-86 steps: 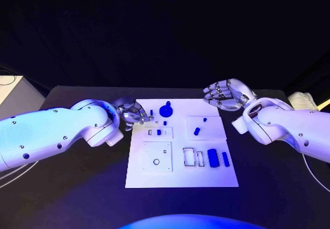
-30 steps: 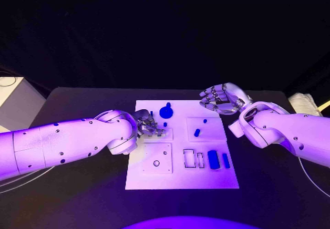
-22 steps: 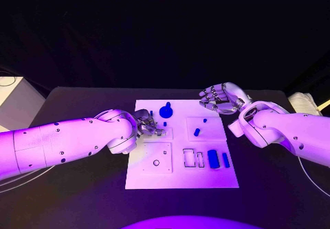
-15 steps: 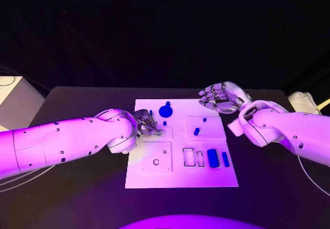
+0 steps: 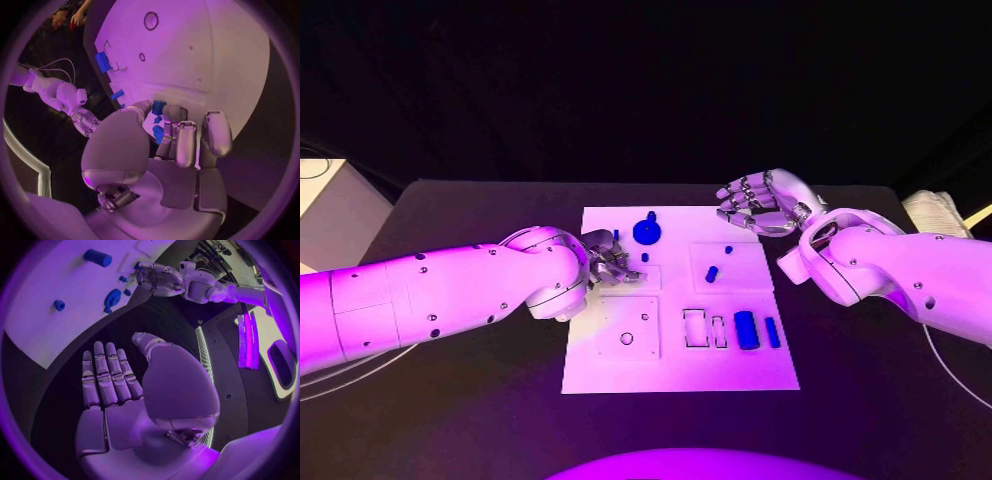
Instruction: Assemble the parts on the task board
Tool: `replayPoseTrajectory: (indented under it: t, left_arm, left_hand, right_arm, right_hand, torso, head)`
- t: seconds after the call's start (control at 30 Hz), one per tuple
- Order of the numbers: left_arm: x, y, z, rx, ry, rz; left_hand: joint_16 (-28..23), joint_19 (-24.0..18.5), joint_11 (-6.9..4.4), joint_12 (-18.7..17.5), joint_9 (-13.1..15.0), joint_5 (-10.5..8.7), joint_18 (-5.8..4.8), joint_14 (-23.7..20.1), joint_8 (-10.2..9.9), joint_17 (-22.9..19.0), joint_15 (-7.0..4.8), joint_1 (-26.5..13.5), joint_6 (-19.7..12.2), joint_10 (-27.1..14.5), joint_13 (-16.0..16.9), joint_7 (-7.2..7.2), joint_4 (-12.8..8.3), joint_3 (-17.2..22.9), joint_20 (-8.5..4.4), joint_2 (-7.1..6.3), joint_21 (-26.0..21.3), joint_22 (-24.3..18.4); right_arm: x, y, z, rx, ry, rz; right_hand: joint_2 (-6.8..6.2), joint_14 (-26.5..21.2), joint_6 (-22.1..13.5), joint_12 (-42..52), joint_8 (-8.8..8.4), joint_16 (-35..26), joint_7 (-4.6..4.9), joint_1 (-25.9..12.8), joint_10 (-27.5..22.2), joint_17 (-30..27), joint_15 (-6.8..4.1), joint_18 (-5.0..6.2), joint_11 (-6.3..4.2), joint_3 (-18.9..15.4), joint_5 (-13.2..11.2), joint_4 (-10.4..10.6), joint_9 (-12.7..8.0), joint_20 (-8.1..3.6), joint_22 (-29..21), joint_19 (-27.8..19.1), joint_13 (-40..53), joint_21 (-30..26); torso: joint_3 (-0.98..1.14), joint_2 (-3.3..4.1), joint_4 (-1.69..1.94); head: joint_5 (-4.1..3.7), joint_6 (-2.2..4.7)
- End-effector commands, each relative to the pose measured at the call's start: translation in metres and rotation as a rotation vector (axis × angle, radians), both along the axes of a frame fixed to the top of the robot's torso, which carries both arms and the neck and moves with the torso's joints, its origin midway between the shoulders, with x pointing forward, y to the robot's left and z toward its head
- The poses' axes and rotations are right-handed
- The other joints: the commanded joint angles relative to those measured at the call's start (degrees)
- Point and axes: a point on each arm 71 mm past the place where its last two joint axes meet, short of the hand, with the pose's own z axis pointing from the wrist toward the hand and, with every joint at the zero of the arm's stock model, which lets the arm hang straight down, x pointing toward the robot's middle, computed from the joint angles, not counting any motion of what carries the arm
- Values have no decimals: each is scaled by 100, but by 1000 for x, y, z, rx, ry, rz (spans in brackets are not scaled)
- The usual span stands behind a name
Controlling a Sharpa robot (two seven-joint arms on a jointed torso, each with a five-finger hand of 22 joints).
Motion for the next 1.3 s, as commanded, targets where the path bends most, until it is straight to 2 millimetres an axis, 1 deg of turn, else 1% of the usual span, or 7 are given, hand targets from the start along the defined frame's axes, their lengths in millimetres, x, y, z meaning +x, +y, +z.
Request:
replayPoseTrajectory:
  t: [0.03, 0.23, 0.33, 0.53, 0.83, 1.23, 1.3]
  left_arm:
    - [0, -2, -1, 8, 7, -6]
    - [1, -2, -1, 3, 4, 0]
    - [1, -2, -1, -7, 3, 9]
    - [-1, -3, -1, -27, 13, 16]
    - [-6, -2, -2, -64, 56, 26]
    - [-3, 1, 10, -117, 87, 30]
    - [-2, 1, 14, -135, 103, 25]
  left_hand:
    - [10, 3, -35, 30, -23, 8, -108, 224, 51, 485, -34, 11, 9, -14, 6, -37, 4, 69, -51, 46, -2, -2]
    - [3, -8, -41, 34, -71, 17, -105, 220, 82, 476, -39, 7, -30, -31, -1, -43, -7, 193, -57, 141, -11, -9]
    - [-9, -23, -42, 8, -143, 9, -101, 211, 109, 460, -40, 124, -107, -77, -24, -39, -25, 448, -61, 206, -25, -20]
    - [-47, -68, -15, -57, -333, -31, -88, 183, 349, 410, -14, 384, -326, -138, -119, 0, -234, 1655, -46, 33, -66, -48]
    - [-46, -78, 10, -30, -409, -101, -86, 184, 663, 406, -1, 125, -441, -77, -165, 32, -636, 2575, -34, -44, -62, -36]
    - [-37, -107, 9, 7, -454, -148, -76, 189, 759, 414, -1, -16, -431, -31, -167, 35, -821, 2814, -33, -59, -83, -56]
    - [-43, -128, 13, 7, -478, -241, -71, 185, 774, 406, 3, -65, -437, -29, -171, 40, -870, 2867, -32, -49, -101, -73]
  right_arm:
    - [-1, 2, 1, -2, -10, 18]
    - [-1, 1, 1, -3, -9, 17]
    - [-1, 1, 0, -3, -8, 17]
    - [-1, 0, 0, -4, -5, 16]
    - [-1, -1, 0, -7, 0, 17]
    - [-1, -1, -1, -10, 4, 18]
    - [-1, -1, -1, -11, 4, 18]
  right_hand:
    - [0, -16, 37, -25, -21, -27, 350, 5, 40, -9, 40, -26, -10, 12, -14, -30, -7, -3, -5, -54, -6, -19]
    - [0, -16, 37, -25, -21, -27, 350, 5, 40, -9, 40, -26, -10, 12, -14, -30, -7, -3, -5, -54, -6, -19]
    - [4, -17, 46, -23, -19, -26, 349, 0, 50, -19, 40, -27, -11, 19, -10, -33, -9, -3, -15, -61, -6, -18]
    - [5, -17, 48, -22, -19, -26, 348, 2, 52, -21, 40, -27, -12, 21, -6, -35, -9, -3, -17, -68, -6, -18]
    - [1, -19, 53, -25, -21, -25, 346, 22, 58, -39, 40, -27, -15, 46, 54, -63, -14, -3, -34, -80, -8, -17]
    - [-3, -22, 51, -28, -24, -26, 347, 26, 57, -46, 41, -27, -14, 54, 79, -72, -16, -2, -41, -93, -9, -17]
    - [-3, -22, 51, -28, -24, -26, 347, 26, 57, -46, 41, -27, -14, 54, 79, -72, -16, -2, -41, -93, -9, -17]
  torso:
    - [-2, 6, -11]
    - [6, -2, -4]
    - [1, -2, -3]
    - [-5, 1, -4]
    - [-3, -3, -2]
    - [5, -7, 0]
    - [7, -10, -1]
  head:
    - [-2, -8]
    - [-13, -18]
    - [-22, -18]
    - [-31, -22]
    - [-42, -24]
    - [-49, -7]
    - [-50, -3]
